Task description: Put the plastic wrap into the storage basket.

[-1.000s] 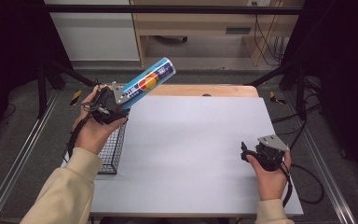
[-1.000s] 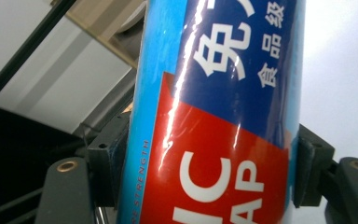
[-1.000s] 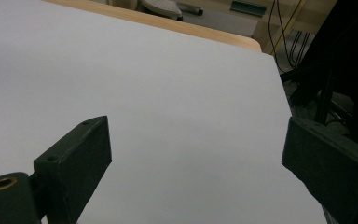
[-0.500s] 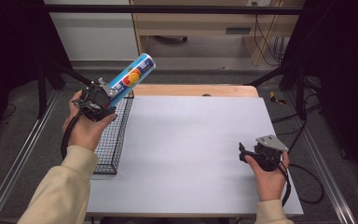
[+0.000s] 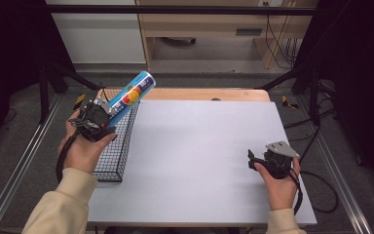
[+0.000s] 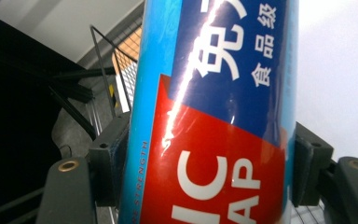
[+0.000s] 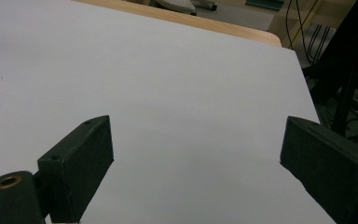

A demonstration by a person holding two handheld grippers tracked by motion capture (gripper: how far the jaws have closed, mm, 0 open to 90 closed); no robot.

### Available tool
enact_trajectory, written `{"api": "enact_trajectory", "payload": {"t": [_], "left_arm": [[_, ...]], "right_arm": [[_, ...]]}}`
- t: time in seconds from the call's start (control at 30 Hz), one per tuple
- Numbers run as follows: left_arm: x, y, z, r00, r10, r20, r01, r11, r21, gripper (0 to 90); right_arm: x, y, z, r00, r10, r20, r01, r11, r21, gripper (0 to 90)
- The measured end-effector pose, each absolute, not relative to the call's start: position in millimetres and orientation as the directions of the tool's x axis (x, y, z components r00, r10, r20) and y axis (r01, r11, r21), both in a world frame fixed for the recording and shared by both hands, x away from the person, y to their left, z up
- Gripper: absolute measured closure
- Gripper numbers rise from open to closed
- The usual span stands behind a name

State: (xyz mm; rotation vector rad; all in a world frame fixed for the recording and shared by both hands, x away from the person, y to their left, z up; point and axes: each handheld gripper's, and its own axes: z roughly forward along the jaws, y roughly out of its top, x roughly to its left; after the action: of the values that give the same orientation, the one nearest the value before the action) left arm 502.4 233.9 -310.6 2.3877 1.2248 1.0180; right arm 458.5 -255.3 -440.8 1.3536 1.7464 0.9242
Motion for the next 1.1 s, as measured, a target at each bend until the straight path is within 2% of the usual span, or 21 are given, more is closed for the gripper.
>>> {"api": "enact_trajectory", "payload": {"t": [0.6, 1.1], "left_arm": [[481, 252, -328, 0.406, 0.818, 0.409, 0.661, -0.571, 0.486, 30.5], [479, 275, -341, 0.382, 0.853, 0.355, 0.731, -0.514, 0.45, 30.8]], "right_arm": [[459, -257, -443, -0.185, 0.977, -0.107, 0.46, 0.182, 0.869, 9.8], [459, -257, -443, -0.193, 0.975, -0.106, 0.464, 0.186, 0.866, 9.8]]}}
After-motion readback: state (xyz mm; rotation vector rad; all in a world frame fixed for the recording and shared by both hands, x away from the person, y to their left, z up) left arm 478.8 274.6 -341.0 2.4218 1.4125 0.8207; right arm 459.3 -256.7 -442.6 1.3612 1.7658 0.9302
